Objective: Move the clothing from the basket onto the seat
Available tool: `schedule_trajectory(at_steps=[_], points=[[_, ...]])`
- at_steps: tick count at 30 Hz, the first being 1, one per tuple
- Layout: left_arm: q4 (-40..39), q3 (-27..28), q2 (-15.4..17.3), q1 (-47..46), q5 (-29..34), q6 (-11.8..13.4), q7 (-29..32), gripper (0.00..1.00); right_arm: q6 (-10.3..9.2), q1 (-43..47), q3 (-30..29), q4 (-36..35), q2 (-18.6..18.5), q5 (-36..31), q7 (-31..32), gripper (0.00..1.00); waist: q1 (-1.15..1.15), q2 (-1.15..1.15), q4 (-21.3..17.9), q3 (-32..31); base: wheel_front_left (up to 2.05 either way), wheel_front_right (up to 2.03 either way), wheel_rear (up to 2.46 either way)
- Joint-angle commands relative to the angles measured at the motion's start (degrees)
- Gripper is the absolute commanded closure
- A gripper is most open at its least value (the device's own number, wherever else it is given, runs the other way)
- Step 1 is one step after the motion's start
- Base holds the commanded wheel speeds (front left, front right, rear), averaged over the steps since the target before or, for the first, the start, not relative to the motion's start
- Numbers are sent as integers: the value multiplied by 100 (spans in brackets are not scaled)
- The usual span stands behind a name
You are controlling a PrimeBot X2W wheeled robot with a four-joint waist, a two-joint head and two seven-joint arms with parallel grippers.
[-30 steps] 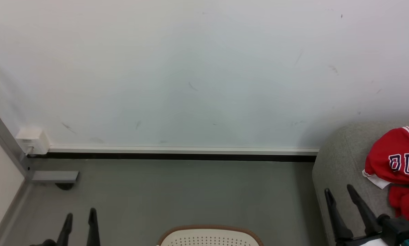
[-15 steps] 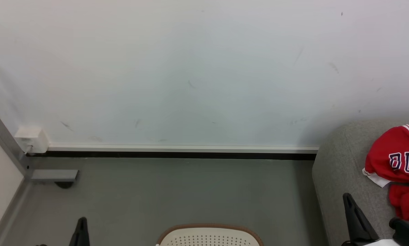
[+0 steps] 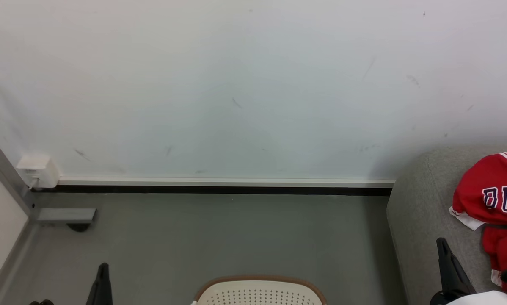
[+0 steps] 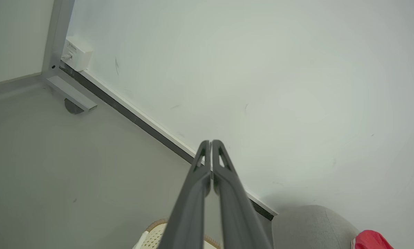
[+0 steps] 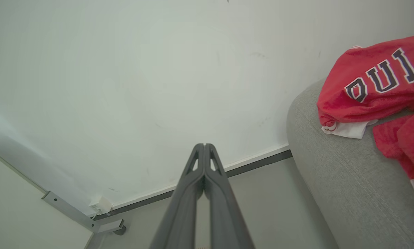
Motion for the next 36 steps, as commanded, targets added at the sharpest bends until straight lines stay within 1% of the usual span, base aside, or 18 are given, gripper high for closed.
schedule_trajectory(at_steps=[1,10,11,36], points=[[-99,10,44,-178,-297,-29,64,100,-3,-186,-87,-103,-14,257,67,100,0,0,-2,7,0,0,0],[-115,-1,46,-253,-999,-55,253,100,-4,-213,-247,-122,52,889,258,100,0,0,-9,39,0,0,0],[-115,-1,46,-253,-999,-55,253,100,-4,-213,-247,-122,52,889,258,100,0,0,-9,39,0,0,0],[-143,-16,49,-436,-2650,-122,707,100,-6,-277,-624,-160,204,2368,706,100,0,0,-29,128,0,0,0]])
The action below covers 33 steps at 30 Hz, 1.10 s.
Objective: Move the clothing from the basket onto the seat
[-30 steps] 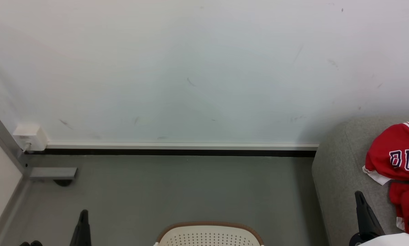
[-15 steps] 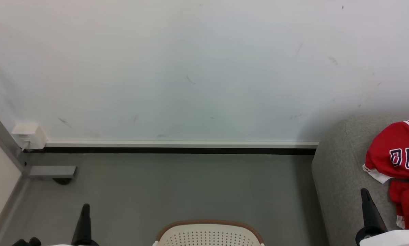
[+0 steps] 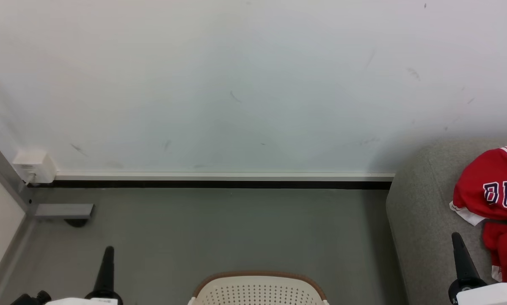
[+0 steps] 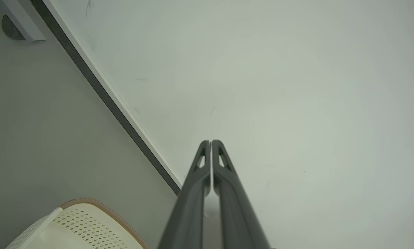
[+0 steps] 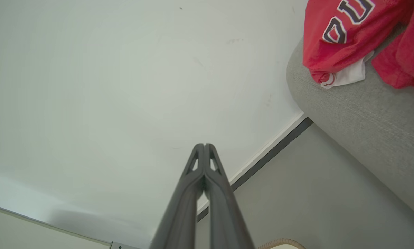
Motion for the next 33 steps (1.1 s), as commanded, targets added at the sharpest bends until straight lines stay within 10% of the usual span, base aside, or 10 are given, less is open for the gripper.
schedule_trajectory(at_steps=[1,33], points=[[-65,5,45,-121,-199,-42,41,100,-5,-163,-60,-69,-2,158,30,100,0,0,-1,5,0,0,0],[-82,-9,47,-301,-1794,-104,494,100,-9,-205,-428,-100,145,1607,467,100,0,0,-27,119,0,0,0]])
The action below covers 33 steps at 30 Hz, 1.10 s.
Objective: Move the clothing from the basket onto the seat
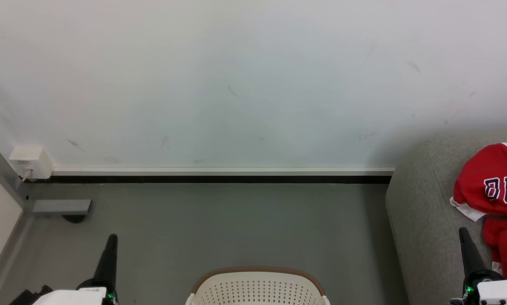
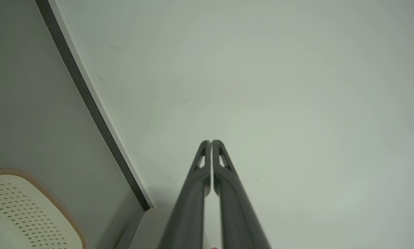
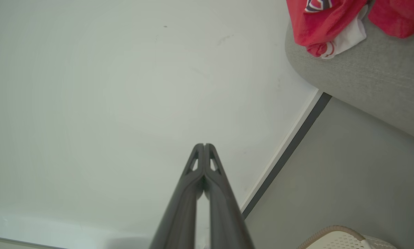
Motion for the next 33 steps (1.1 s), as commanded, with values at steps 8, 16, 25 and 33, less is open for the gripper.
schedule_trajectory(at_steps=[8,16,25,33], points=[[-35,-2,42,-128,-438,-44,137,100,-10,-114,-125,-47,25,406,114,100,0,0,-7,31,0,0,0],[-38,-4,41,-164,-756,-60,225,100,-10,-123,-190,-54,58,702,197,100,0,0,-14,60,0,0,0],[-41,-7,41,-192,-1053,-77,305,100,-11,-117,-260,-59,88,968,282,100,0,0,-20,88,0,0,0],[-41,-7,41,-205,-1249,-78,362,100,-12,-122,-302,-62,102,1114,332,100,0,0,-25,108,0,0,0]])
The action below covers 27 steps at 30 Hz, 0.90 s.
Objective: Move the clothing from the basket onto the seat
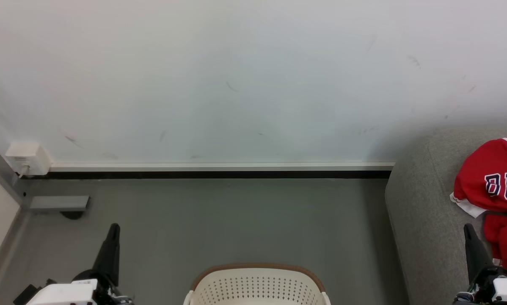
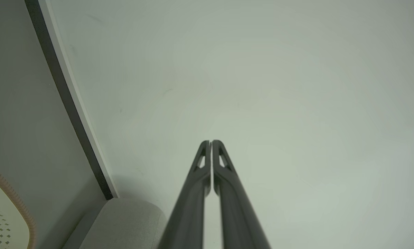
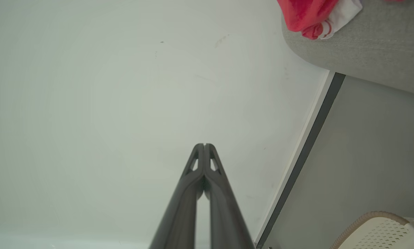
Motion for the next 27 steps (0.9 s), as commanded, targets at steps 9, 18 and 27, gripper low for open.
schedule_trajectory(at_steps=[9,18,27], points=[[-9,2,36,-40,-66,-28,32,100,-12,-51,-24,-27,1,21,23,100,0,0,0,0,0,0,0],[-7,1,36,-39,-66,-27,32,100,-12,-50,-24,-27,0,16,23,100,0,0,0,0,0,0,0],[-9,0,36,-39,-66,-28,32,100,-12,-49,-23,-27,0,15,23,100,0,0,0,0,0,0,0]])
